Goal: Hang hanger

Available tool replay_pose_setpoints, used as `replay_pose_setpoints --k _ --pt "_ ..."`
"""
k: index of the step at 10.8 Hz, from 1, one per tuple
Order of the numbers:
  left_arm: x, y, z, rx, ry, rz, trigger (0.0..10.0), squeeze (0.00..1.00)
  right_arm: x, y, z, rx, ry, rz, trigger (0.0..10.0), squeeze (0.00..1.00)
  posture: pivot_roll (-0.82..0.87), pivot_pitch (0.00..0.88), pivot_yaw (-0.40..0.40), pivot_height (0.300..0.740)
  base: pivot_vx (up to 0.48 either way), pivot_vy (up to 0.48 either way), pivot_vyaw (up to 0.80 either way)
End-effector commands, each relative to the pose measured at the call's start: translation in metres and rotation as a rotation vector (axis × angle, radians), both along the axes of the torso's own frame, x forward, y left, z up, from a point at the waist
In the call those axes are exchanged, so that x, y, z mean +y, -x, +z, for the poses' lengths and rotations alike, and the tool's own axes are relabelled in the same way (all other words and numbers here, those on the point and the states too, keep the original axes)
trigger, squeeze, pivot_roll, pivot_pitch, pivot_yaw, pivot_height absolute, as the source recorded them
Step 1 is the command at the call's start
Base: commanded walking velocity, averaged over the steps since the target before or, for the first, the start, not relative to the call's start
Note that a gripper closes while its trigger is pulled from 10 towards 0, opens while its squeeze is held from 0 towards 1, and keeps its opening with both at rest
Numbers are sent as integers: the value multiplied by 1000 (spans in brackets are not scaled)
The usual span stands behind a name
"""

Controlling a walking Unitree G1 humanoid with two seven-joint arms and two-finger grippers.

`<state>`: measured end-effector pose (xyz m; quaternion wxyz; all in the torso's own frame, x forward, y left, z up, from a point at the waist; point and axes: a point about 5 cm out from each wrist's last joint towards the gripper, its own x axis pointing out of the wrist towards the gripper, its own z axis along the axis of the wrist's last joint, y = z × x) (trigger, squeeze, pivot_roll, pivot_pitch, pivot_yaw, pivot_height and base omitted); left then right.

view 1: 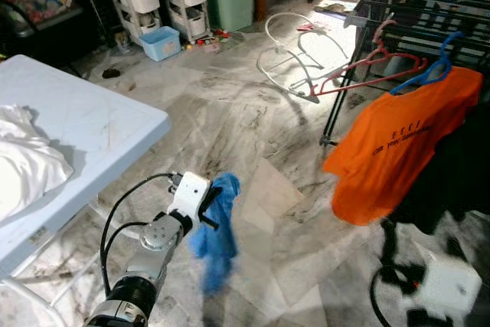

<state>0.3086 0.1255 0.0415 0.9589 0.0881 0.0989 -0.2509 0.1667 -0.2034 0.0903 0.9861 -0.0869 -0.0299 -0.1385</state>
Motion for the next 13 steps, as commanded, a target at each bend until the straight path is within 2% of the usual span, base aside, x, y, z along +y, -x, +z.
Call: replay_pose_setpoints --k 1,2,3,4,5,6,8,10,12,13 --pt "-1 0 2 -17 -9 -12 10000 0 3 -5 4 -8 10 32 10000 0 -76 46 31 740 0 0 0" --pt "-4 -1 4 -24 12 -1 10000 0 -3 -28 19 -50 72 118 10000 0 -55 49 20 740 0 0 0" --pt "-4 -4 7 -21 25 12 10000 0 -5 -40 25 -66 89 148 10000 0 -48 53 15 740 0 0 0" --pt "-6 -2 11 -43 35 -11 10000 0 -4 -60 39 -108 119 200 10000 0 -37 58 12 740 0 0 0" --pt "-4 -1 9 -34 33 -2 10000 0 5 -78 53 -158 97 263 10000 0 -30 65 17 740 0 0 0" --pt "-3 -2 10 -35 30 -1 10000 0 11 -86 57 -175 91 299 10000 0 -28 65 20 740 0 0 0" --pt "-6 -7 20 -70 41 14 10000 0 17 -96 55 -169 107 319 10000 0 -12 64 16 740 0 0 0" --pt "-8 -6 25 -94 53 28 10000 0 15 -91 46 -158 55 284 10000 0 4 51 3 740 0 0 0" --pt "-7 -6 27 -110 51 52 10000 0 -2 -86 34 -124 27 211 10000 0 35 40 -32 740 0 0 0" --pt "-4 -11 35 -132 42 58 10000 0 -4 -87 36 -132 31 200 10000 0 50 35 -35 740 0 0 0"
